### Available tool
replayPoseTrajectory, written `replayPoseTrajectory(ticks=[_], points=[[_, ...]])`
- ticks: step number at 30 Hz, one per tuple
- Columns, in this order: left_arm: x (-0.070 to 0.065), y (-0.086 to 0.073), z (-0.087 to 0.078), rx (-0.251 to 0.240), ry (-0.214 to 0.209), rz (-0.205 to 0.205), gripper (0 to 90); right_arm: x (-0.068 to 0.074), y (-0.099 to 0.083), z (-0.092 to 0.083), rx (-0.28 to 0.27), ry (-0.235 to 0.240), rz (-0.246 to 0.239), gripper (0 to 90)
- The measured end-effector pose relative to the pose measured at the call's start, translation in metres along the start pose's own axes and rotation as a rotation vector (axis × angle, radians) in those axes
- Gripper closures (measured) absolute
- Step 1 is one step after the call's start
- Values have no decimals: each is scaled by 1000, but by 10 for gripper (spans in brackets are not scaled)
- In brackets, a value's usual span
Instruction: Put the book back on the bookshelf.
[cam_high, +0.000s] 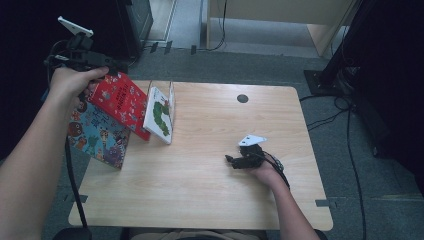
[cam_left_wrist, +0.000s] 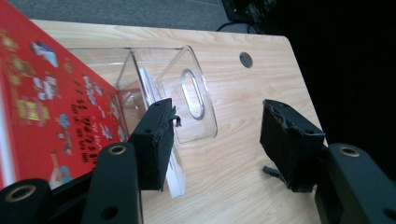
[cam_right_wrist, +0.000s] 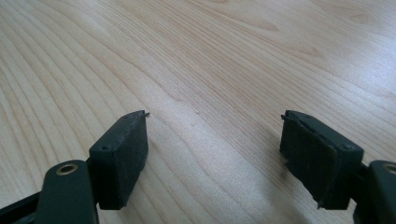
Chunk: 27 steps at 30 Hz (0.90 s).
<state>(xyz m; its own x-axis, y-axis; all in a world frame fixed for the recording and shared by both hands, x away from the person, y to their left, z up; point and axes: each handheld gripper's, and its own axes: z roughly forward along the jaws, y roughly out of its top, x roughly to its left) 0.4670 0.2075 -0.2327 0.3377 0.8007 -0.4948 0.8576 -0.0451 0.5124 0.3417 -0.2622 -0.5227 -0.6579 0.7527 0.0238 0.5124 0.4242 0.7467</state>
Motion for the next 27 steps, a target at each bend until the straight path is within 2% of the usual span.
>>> replayPoseTrajectory(ticks=[5,10,12,16,24,27], points=[[-11,-10,10,13,-6,42,442,-1,0,0,0,3,-5,234],[-21,-24,26,30,-40,74,439,-1,0,0,3,6,-4,233],[-27,-28,32,40,-38,98,437,-1,0,0,3,6,-4,233],[-35,-37,39,55,-67,105,431,-1,0,0,3,6,-4,234],[-48,-54,49,57,-80,143,428,-1,0,0,3,6,-4,234],[-51,-62,55,48,-109,141,426,-1,0,0,3,6,-4,234]])
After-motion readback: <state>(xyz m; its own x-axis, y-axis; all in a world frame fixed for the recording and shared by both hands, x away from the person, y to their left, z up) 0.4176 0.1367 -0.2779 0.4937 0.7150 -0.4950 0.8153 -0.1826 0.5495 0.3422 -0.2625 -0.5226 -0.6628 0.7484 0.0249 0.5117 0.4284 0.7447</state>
